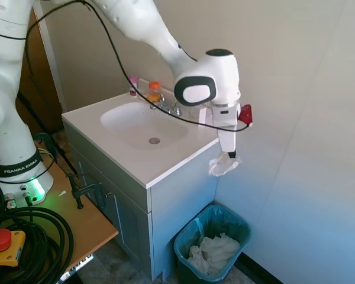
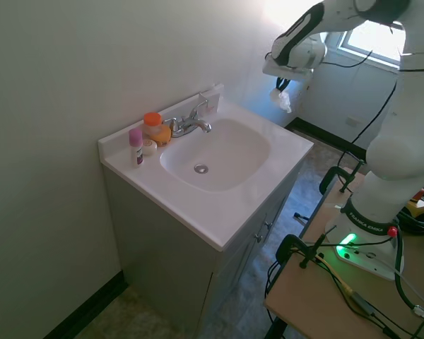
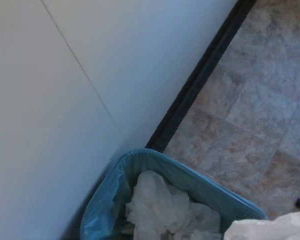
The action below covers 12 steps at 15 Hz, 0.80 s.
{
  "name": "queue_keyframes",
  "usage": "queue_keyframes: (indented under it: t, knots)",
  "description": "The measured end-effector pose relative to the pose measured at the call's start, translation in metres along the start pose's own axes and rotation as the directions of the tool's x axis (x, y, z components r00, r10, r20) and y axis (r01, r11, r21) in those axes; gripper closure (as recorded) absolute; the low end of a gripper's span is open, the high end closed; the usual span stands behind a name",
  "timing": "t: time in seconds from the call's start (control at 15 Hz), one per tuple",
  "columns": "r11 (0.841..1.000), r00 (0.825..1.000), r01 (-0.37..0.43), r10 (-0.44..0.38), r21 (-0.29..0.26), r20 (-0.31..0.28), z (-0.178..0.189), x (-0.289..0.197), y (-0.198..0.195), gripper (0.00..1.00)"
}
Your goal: Throw the tissue in the trash bin
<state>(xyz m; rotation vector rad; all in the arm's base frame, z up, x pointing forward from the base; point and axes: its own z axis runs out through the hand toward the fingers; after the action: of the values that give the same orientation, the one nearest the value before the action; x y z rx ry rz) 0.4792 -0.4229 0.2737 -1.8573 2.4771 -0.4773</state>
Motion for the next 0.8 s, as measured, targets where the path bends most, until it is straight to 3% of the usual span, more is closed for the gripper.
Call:
queue_keyframes:
  t: [0.2,0.27,0.8]
  knots:
    - [0.999,1.000,-0.015,0.015,-0.040,0.001,0.038,-0.004,-0.012,1.00]
    - [0.998,1.000,-0.023,0.023,-0.051,0.003,0.045,-0.002,-0.012,0.00]
    - [0.995,1.000,-0.011,0.013,-0.097,0.028,0.070,-0.013,-0.008,0.00]
